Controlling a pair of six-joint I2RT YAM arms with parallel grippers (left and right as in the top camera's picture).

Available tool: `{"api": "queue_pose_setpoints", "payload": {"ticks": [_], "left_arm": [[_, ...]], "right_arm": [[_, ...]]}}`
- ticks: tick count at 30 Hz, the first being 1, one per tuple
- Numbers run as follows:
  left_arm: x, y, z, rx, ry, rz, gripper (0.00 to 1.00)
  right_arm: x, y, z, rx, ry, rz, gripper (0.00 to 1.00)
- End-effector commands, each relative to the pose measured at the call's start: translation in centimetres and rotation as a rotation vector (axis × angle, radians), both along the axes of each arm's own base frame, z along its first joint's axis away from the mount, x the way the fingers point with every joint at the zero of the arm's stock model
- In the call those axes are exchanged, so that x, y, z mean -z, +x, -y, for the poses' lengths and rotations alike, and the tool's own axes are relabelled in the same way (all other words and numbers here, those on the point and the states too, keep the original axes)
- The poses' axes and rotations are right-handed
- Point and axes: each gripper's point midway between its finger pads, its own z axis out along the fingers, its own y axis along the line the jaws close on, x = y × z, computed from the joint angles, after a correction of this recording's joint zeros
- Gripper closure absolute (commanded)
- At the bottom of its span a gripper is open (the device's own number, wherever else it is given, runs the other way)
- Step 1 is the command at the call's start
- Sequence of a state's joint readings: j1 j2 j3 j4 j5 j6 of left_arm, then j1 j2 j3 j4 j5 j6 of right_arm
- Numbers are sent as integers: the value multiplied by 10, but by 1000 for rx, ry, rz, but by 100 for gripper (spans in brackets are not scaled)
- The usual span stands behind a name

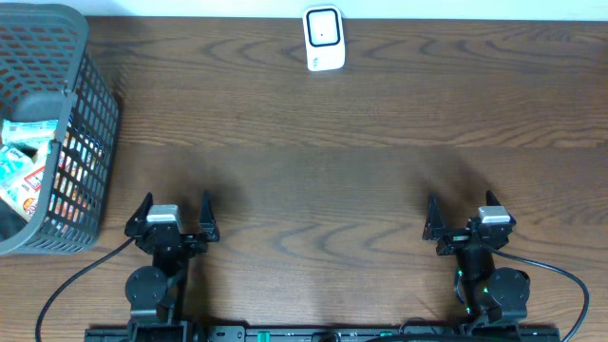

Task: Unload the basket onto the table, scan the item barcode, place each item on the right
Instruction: 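Move the left gripper into the grey basket and grasp a snack bag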

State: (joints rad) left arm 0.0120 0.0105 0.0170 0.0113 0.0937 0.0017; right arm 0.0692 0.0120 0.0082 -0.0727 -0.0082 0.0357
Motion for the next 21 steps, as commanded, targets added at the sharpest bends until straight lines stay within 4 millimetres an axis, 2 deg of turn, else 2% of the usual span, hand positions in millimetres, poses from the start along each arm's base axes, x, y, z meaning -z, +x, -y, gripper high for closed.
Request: {"api": "queue_pose_setpoints", "payload": {"ticks": [1,2,4,7,10,12,16,21], "left_arm": [[-10,-6,45,254,-177,25,3],[-21,-10,56,329,-202,58,2],[-43,-16,66,401,-190,146,3],[-94,-29,67,437,-231,349,2],[-148,-56,66,477,-246,575,2],[-176,-73,65,490,-233,676,2],[-216,-92,65,500,-216,739,2],[-262,-100,66,503,-208,765,2]], "right_arm": [[1,0,2,6,-15,1,1],[1,0,2,6,-15,1,1],[1,0,2,7,-15,1,1],[1,0,2,6,-15,1,1],[1,0,2,6,-15,1,1],[1,0,2,6,-15,1,1],[1,0,2,7,-15,1,1],[1,0,2,6,-15,1,1]]}}
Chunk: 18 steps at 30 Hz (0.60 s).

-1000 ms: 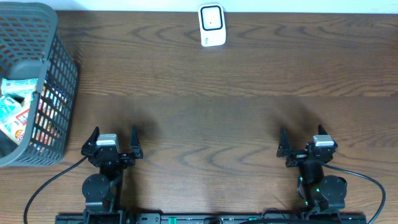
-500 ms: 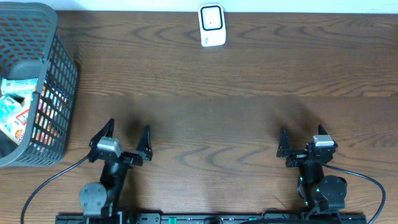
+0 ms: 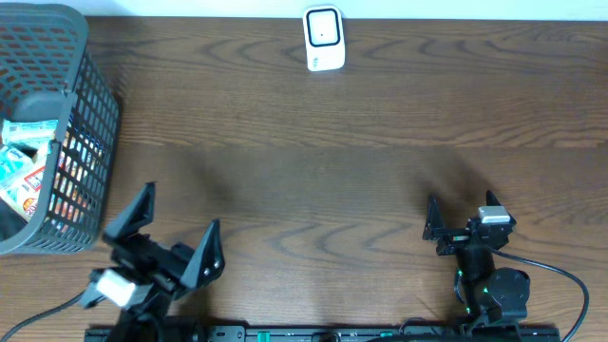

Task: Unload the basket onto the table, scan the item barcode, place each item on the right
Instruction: 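Move the left gripper into the grey basket and grasp a snack bag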

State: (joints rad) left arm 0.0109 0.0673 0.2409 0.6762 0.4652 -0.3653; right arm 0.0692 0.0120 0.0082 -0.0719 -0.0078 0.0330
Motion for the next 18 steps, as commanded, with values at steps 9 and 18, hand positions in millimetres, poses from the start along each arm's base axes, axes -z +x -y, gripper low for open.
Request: {"api": "queue_pose_setpoints", "payload": {"ticks": [9,18], "left_arm": [[-105,53,1,-71,108,-116,2],[-164,167,-47,-262,142,-533,2]], "right_arm": [[1,0,2,6,-12,1,1],[1,0,2,6,-12,0,1]]}}
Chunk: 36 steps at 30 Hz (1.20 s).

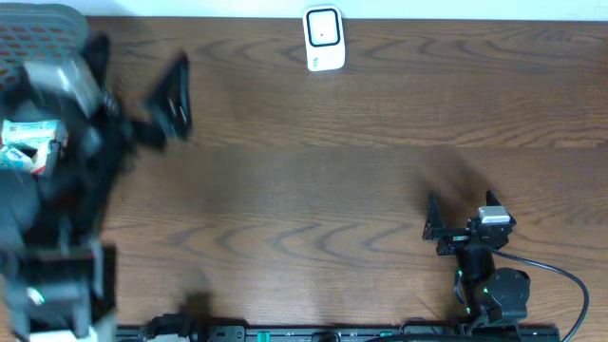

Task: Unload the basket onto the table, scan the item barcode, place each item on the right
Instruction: 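Move the left gripper into the grey basket and grasp a snack bag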

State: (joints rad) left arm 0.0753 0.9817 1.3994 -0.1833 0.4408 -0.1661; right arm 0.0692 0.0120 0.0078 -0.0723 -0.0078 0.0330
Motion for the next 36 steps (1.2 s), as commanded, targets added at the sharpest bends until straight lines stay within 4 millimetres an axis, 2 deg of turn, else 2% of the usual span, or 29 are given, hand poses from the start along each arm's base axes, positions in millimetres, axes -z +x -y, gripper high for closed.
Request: {"api": "queue_pose_setpoints", "payload": {"ticks": [1,5,10,15,17,20,23,25,27,29,30,36], "left_arm": [[-37,25,-36,-140,28,-28,2],[-21,57,-103,-342,-5,-230,2],[26,74,-150,-401,-59,-428,3],[62,76,-197,-496,-105,-543,2],[83,73,-222,-557,-138,-608,2],[122,57,-268,-753,-187,-745,2],[158,40,-305,-929,-177,-876,2],[178,35,-316,-971,-178,-946,3],[194,40,-319,-959,-192,-991,3],[211,45,-313,-909,-239,-1043,3],[224,42,-306,-881,-257,-1103,3],[278,41,-305,-857,-296,-1277,3]], "right_arm": [[1,0,2,6,-12,1,1],[0,0,2,6,-12,2,1],[1,0,2,6,-12,1,1],[1,0,2,6,-12,1,1],[1,0,2,6,-12,1,1],[1,0,2,6,-12,1,1],[1,0,2,6,-12,1,1],[1,0,2,6,-12,1,1],[1,0,2,6,-12,1,1],[1,0,2,6,-12,1,1],[1,0,2,6,-12,1,1],[1,0,2,6,-12,1,1]]}}
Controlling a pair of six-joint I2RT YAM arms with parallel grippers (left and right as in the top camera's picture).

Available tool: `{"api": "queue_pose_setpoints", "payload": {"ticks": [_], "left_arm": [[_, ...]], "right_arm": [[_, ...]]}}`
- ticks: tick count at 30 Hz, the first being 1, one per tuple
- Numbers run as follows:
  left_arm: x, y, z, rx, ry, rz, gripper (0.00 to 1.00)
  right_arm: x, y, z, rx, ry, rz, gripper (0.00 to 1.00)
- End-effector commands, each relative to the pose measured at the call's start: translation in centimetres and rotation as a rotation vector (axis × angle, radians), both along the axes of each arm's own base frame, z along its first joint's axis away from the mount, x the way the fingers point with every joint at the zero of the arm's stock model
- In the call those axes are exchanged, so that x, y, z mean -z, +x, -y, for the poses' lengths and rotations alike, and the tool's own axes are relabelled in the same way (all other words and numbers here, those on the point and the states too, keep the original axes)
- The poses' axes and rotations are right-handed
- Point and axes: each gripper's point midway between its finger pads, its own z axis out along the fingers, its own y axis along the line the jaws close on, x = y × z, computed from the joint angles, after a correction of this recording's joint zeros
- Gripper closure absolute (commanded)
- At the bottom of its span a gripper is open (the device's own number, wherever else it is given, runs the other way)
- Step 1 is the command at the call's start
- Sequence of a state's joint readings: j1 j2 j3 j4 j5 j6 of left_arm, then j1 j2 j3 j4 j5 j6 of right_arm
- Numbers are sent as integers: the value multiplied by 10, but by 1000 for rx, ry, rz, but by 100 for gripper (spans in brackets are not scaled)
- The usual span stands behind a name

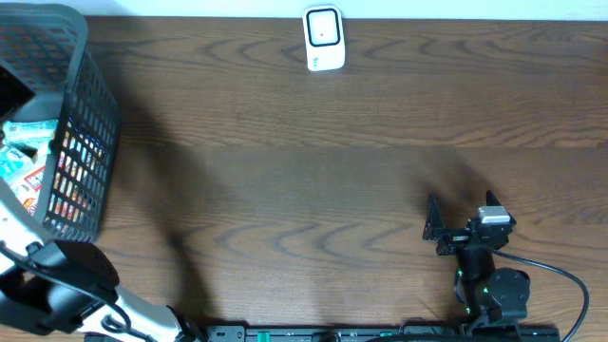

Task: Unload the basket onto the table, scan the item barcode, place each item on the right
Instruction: 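Move the left gripper into the grey basket and grasp a snack bag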

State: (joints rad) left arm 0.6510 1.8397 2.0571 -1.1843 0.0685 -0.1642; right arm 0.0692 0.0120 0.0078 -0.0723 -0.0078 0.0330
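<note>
A dark mesh basket (pixel 90 142) stands at the table's left edge with several packaged items (pixel 27 171) in it. The white barcode scanner (pixel 323 39) stands at the far edge, in the middle. My left arm (pixel 62 280) rises large and close at the lower left and runs off the left edge. A dark shape (pixel 13 90) over the basket's inside may be its gripper, and its jaws cannot be made out. My right gripper (pixel 462 211) rests open and empty at the near right.
The brown wooden table (pixel 313 171) stretches between the basket and the right arm. A black cable (pixel 560 280) loops from the right arm's base. The arms' mounting rail (pixel 313 332) runs along the near edge.
The left arm stood blurred over the basket's right side with its open fingers near the far left of the table. Now its fingers are gone from there and only its lower links show at the lower left.
Both grippers first rested open at the near edge. The left arm then stood raised and tilted towards the left, then reached up beside the basket, and now it leans over the basket's left side. The right arm, scanner and basket have not moved.
</note>
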Motion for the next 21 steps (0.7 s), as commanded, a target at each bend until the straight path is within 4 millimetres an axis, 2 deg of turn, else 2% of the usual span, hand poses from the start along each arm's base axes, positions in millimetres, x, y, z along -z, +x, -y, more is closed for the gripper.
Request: {"api": "queue_pose_setpoints", "payload": {"ticks": [1,5,10,15,19,21], "left_arm": [[31,-3,-1,-38,-65,-77,2],[67,-12,-5,-196,-145,-170,2],[100,-13,-4,-378,-250,-213,3],[121,-13,-6,-538,-302,-226,2],[135,-24,-22,-658,-232,-272,3],[143,-23,-25,-680,-229,-281,2]], "right_arm": [[1,0,2,6,-12,1,1],[1,0,2,6,-12,1,1],[1,0,2,6,-12,1,1],[1,0,2,6,-12,1,1],[1,0,2,6,-12,1,1],[1,0,2,6,-12,1,1]]}}
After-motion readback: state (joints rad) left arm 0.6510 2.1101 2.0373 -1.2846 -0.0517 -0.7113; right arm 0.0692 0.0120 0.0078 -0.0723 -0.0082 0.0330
